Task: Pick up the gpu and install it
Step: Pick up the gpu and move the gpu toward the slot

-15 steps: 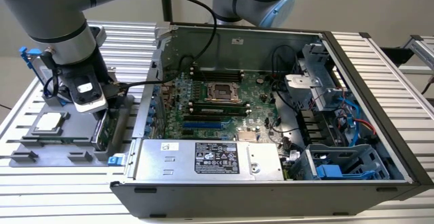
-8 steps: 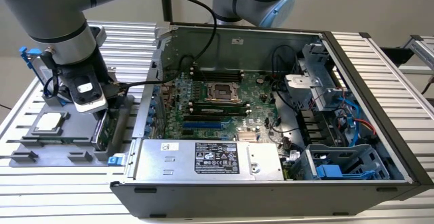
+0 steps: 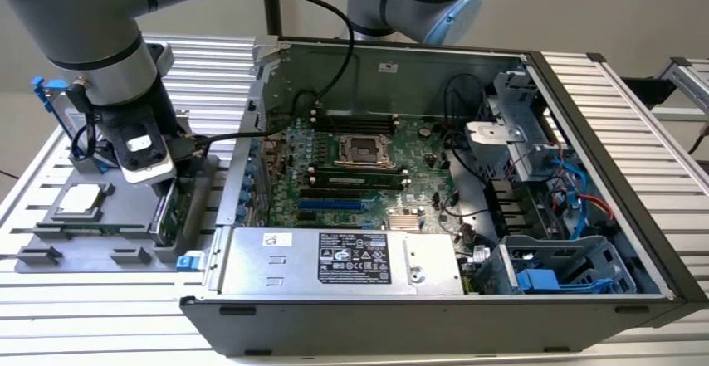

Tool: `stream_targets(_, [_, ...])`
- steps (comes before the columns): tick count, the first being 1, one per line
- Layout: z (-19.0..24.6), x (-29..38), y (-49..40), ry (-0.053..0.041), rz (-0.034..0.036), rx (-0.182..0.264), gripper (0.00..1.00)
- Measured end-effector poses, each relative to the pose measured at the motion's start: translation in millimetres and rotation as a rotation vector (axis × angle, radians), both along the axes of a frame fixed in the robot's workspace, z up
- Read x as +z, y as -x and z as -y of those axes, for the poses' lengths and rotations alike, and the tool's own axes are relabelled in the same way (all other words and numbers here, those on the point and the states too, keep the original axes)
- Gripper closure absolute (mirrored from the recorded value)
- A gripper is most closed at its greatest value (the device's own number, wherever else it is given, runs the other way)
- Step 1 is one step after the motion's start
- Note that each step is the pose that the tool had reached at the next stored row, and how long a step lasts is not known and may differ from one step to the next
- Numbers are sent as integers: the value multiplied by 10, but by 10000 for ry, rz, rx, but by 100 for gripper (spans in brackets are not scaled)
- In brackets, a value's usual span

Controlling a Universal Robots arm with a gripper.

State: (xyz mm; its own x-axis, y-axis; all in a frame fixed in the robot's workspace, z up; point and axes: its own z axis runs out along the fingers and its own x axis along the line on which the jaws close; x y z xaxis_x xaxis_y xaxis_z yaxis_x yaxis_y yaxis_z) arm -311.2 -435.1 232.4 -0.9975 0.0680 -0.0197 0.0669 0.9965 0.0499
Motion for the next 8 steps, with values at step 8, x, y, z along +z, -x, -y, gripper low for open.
stream_targets(8, [-2,11,-1,-12,12,-1,100])
